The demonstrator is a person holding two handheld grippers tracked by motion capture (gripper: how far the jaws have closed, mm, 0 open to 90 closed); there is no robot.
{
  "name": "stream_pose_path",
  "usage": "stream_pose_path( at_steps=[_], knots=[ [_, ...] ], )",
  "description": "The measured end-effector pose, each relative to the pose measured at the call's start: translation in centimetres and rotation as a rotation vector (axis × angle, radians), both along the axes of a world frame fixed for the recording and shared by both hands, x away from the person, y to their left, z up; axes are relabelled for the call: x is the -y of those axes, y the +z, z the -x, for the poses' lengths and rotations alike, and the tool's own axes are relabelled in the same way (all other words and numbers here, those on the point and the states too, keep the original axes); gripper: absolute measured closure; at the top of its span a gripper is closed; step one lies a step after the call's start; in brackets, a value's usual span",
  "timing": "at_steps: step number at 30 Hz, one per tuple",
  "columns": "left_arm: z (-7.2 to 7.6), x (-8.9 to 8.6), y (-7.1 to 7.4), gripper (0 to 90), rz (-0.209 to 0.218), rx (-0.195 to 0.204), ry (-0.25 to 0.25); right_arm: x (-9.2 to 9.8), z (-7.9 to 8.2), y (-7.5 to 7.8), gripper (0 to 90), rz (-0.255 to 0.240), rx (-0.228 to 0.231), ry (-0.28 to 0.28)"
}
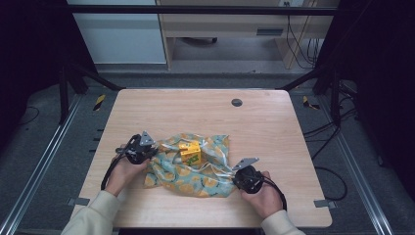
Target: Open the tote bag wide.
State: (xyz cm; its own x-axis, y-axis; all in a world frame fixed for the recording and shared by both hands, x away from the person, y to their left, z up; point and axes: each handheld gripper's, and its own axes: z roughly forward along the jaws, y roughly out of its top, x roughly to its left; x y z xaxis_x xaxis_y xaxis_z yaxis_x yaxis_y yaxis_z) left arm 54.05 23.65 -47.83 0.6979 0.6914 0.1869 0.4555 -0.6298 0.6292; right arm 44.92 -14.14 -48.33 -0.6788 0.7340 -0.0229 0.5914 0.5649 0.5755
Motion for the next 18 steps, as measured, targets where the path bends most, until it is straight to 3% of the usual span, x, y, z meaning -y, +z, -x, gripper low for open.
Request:
stream_pose_path(
  at_steps=[18],
  knots=[
    [-0.27,-0.16,-0.61,89.6,-0.007,-0.022,0.001,0.18,-0.05,-0.16,90.0,0.0,-0.006,-0.018]
  ],
)
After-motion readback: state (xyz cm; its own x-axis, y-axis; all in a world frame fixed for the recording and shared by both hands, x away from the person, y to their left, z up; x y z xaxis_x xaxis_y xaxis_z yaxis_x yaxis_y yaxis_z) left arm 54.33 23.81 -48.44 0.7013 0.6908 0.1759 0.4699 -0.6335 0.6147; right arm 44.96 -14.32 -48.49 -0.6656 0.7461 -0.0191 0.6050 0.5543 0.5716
